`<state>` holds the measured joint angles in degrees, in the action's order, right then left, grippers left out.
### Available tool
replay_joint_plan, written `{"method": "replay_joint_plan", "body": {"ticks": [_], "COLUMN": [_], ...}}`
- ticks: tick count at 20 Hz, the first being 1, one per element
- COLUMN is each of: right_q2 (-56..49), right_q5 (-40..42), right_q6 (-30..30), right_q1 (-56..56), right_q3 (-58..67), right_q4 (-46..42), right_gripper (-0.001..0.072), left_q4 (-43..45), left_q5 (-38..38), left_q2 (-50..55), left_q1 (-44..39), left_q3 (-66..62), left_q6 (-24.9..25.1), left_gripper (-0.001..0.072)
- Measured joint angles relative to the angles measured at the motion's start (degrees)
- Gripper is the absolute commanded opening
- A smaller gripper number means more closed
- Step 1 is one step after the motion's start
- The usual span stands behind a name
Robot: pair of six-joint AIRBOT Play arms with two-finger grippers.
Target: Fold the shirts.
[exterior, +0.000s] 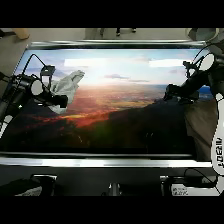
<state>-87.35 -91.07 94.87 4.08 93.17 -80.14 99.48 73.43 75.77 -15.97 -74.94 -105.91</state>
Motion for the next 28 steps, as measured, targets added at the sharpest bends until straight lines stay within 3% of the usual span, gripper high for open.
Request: {"method": "replay_joint_plan", "body": {"ticks": [16,25,28], "right_q2": [0.0,0.0,0.0], "right_q5": [0.1,8.5,11.0], "right_q6": [0.1,0.0,-0.2], "right_q1": [0.0,0.0,0.0], "right_q3": [0.0,0.0,0.0], "right_q4": [0.0,0.2,0.2], "right_gripper": [0.064,0.064,0.064], "left_q4": [0.0,0.1,1.7], "left_q5": [-0.3,-10.1,-13.7], "left_q2": [0.1,3.7,6.4], "left_q1": [0.0,1.1,7.8], "left_q3": [0.0,-0.1,-1.7], "left_q6": [-0.3,-4.8,-7.8], "left_gripper": [0.0703,0.0703,0.0703]}}
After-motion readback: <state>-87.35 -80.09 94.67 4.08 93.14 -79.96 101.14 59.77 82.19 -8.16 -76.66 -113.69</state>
